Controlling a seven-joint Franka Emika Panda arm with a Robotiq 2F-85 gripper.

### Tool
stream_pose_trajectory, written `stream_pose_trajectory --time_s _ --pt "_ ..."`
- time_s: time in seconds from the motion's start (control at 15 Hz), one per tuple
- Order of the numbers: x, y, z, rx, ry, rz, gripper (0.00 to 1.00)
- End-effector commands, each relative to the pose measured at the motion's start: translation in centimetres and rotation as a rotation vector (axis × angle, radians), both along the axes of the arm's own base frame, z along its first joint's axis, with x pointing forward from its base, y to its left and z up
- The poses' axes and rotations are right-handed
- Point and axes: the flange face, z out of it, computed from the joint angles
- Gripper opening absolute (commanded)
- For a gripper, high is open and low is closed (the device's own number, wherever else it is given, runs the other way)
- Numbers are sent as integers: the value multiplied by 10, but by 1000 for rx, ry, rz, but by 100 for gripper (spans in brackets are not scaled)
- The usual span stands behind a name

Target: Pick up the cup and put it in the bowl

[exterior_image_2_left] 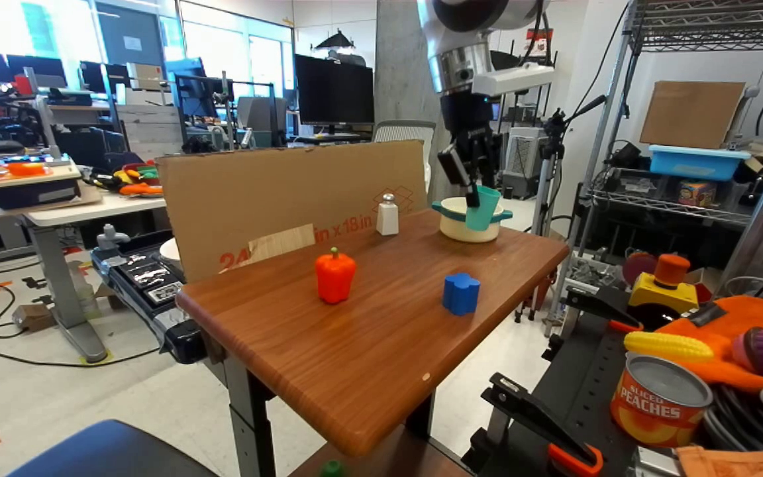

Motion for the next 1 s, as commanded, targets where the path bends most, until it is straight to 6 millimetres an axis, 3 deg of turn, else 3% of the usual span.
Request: stream_pose_trajectory --time_s 0.0,0.2,0.4,0.93 --pt "-2 -34 57 55 -73 -46 17" --pt "4 -64 83 72 -112 -116 17" --pt "14 -81 88 71 -121 -170 17" --pt "63 -96 50 44 -85 -239 17"
